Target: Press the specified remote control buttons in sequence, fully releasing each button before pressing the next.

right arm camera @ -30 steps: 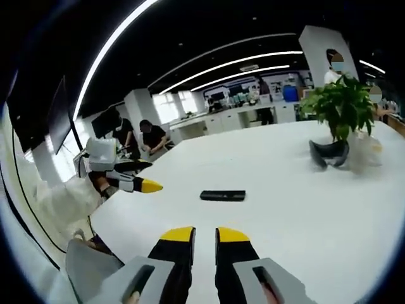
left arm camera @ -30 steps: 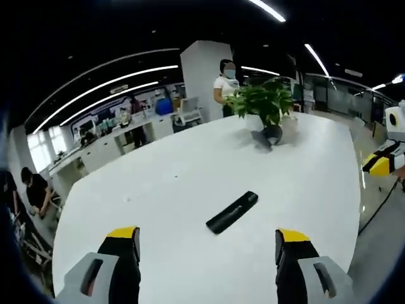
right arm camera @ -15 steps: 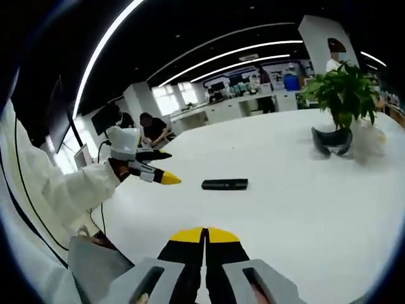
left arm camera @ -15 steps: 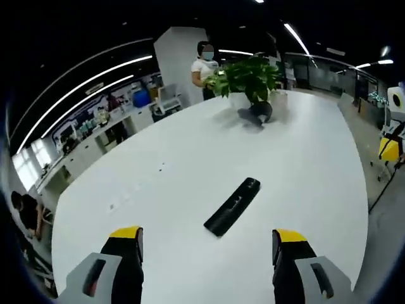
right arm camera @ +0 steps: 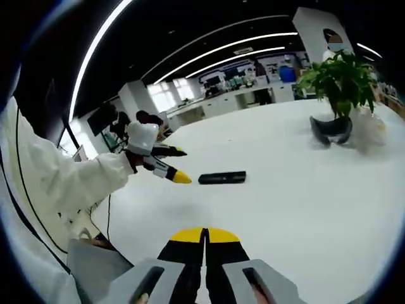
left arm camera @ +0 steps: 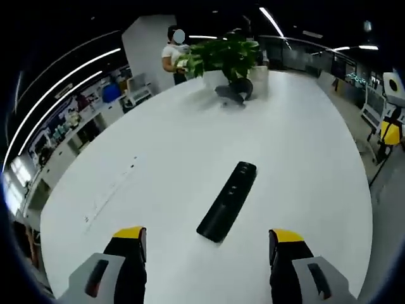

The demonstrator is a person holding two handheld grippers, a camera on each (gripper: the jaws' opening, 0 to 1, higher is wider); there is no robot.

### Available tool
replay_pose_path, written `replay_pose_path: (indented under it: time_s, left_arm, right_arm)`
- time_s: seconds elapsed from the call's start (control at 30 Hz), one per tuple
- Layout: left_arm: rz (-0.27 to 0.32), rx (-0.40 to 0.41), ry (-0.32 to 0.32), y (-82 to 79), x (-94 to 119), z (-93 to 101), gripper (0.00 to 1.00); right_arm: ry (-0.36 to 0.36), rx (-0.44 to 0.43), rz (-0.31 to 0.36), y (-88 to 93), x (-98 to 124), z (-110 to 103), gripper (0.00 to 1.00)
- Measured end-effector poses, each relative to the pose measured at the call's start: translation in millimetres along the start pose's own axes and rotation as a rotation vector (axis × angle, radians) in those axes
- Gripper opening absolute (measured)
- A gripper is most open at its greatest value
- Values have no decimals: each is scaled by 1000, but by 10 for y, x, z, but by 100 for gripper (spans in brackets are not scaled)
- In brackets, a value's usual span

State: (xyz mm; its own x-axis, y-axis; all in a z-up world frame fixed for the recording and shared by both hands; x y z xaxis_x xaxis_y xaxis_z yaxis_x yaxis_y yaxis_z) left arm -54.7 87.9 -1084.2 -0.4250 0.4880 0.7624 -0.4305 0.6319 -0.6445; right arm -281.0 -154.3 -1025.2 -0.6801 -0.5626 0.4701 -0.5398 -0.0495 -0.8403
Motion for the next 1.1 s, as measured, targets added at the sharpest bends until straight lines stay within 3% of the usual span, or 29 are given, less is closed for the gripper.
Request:
replay_pose_path:
  time_s: [0.37,0.47,0.57,0.8,1.1]
  left_arm:
    - [-103,-75,61,69,-285,-143,68]
    - [-192,-83,107,114,-338,-140,66]
    - [-200,-106,106,90,-414,-177,58]
    - [-240,-159,126,10,-543,-171,55]
    - [-295,-149,223,-49,-648,-237,51]
  right_arm:
    - [-20,-43,-14,4,-64,42,0]
    - [-27,-40,-24,7,-80,36,0]
    - [-27,-39,-30,14,-92,34,0]
    - [-27,-42,-37,22,-107,43,0]
    - [-25,-49,-31,5,-114,65,0]
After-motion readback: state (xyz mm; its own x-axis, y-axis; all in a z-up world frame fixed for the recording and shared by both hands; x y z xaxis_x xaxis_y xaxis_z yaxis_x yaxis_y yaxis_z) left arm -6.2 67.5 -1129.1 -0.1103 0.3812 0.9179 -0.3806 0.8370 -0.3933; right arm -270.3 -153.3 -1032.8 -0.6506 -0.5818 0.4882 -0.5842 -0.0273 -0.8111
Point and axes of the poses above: the point that each gripper's makers call its tool centre point, and the gripper's own axes: x roughly backward along the fingers, z roughly to its right, y roughly out of its underside, the point moved 7 cm from there along x, roughly backward along the fingers, and after that the axes turned 8 degrees about x, right-handed, at the moved point
